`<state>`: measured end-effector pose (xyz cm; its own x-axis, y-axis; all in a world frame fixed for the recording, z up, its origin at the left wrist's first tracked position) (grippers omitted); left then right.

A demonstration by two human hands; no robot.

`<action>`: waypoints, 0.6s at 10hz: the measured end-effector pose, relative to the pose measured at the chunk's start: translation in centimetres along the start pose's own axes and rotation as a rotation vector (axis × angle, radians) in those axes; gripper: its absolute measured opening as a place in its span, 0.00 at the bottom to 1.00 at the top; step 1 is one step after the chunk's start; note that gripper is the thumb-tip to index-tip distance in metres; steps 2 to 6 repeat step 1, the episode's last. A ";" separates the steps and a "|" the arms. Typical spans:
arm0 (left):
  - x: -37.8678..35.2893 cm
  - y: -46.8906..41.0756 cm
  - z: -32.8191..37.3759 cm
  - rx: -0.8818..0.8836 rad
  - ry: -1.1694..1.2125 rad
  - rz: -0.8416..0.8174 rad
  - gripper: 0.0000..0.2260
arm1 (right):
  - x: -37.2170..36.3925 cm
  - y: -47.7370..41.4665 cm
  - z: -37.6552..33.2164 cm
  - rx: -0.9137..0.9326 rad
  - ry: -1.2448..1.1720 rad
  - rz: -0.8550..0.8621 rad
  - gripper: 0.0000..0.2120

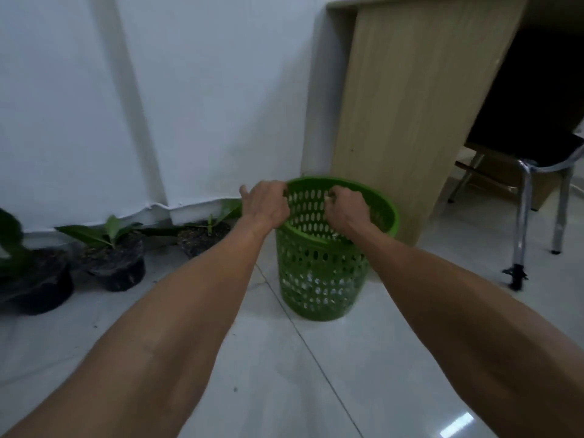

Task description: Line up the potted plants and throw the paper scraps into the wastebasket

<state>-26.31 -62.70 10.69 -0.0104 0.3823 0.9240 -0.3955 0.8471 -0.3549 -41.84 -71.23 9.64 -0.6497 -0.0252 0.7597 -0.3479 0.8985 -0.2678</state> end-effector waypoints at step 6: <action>3.9 0.8 -5.3 0.101 -0.059 -0.016 0.14 | -0.4 -0.2 -4.8 0.080 -0.084 0.059 0.16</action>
Point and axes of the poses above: each hand's wrist, its own y-axis away from the middle knuckle, its own x-axis out of the back of the hand, z = x × y, the point moved 8 cm from there along -y, towards the middle knuckle, and after that the axes turned 9 degrees about -y, right-handed, at the moved point
